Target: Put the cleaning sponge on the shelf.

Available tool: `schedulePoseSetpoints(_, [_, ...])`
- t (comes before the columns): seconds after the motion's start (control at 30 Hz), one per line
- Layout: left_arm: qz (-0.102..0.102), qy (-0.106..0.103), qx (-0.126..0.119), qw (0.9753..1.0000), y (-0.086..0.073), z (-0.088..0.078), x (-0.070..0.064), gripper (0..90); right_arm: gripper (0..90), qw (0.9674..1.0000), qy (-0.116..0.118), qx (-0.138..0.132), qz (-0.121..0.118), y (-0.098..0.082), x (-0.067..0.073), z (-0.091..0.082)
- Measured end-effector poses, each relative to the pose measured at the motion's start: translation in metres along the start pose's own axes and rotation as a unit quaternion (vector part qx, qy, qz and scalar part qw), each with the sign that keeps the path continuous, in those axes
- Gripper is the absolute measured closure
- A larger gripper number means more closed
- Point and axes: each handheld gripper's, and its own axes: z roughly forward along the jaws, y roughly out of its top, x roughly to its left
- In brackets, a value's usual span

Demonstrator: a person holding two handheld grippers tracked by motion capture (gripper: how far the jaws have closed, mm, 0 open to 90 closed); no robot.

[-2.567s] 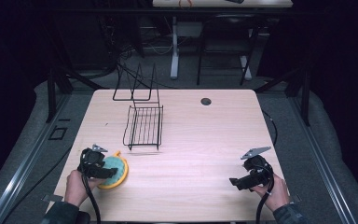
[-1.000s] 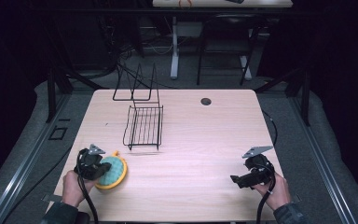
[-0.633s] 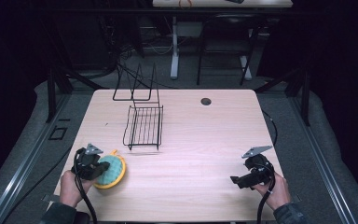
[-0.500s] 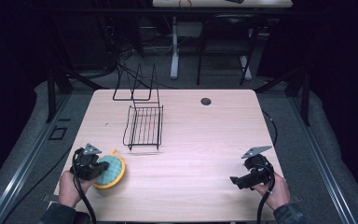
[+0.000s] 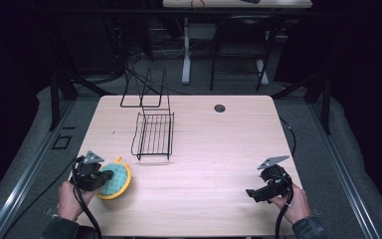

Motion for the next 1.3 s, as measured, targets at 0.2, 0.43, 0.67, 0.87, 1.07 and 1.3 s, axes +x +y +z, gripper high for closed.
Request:
schedulePoseSetpoints(0.2, [0.003, -0.001, -0.007, 1.0, 0.003, -0.004, -0.001, 87.9, 6.2, 1.0, -0.002, 0.001, -0.005, 0.0, 0.0, 0.0])
schedulePoseSetpoints(0.43, [0.005, 0.001, -0.018, 0.9998, 0.007, -0.007, -0.002, 87.9, 6.3, 1.0, -0.001, 0.003, -0.006, 0.0, 0.0, 0.0])
schedulePoseSetpoints(0.67, [0.007, -0.002, -0.025, 0.9997, 0.012, -0.009, -0.005, 87.9, 6.5, 1.0, -0.003, 0.005, -0.008, 0.0, 0.0, 0.0])
schedulePoseSetpoints(0.87, [0.006, -0.003, -0.037, 0.9993, 0.016, -0.012, -0.007, 87.9, 6.7, 0.9999, -0.004, 0.006, -0.008, 0.0, 0.0, 0.001])
schedulePoseSetpoints(1.07, [0.01, -0.003, -0.045, 0.9989, 0.021, -0.013, -0.008, 87.8, 6.6, 0.9999, -0.001, 0.008, -0.006, 0.0, 0.001, 0.001])
schedulePoseSetpoints(1.3, [0.011, -0.003, -0.05, 0.9987, 0.024, -0.015, -0.009, 87.8, 6.6, 0.9999, 0.0, 0.009, -0.005, 0.001, 0.001, 0.001])
